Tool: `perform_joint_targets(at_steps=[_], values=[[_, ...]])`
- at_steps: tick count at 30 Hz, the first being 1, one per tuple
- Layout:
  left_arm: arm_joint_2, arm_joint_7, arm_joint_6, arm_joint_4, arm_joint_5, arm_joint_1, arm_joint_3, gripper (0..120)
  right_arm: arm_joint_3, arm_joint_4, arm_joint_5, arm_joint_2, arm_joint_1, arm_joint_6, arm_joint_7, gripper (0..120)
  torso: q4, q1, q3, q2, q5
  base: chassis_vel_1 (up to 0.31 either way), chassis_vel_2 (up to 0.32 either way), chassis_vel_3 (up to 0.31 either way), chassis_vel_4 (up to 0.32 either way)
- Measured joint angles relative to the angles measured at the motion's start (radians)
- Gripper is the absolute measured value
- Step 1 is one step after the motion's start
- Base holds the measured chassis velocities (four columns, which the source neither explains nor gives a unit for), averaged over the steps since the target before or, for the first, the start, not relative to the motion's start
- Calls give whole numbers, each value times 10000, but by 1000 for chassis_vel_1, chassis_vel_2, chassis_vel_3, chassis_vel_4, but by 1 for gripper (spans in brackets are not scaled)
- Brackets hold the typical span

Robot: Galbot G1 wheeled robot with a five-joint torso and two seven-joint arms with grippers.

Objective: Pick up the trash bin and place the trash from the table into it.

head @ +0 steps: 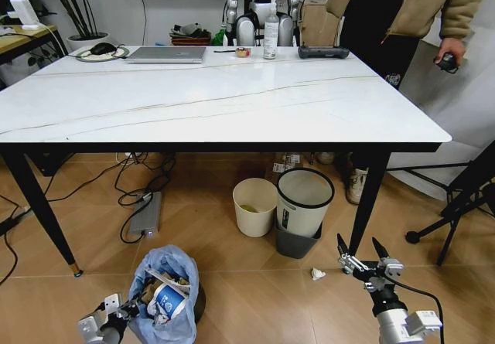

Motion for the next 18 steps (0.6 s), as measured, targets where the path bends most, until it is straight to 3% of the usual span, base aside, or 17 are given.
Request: perform_joint_targets(at_steps=[18], values=[[1,-72,31,161,137,-28,-38,0,0,0,0,0,0,0,0,100,0,15,29,45,1,0,0,0,0]])
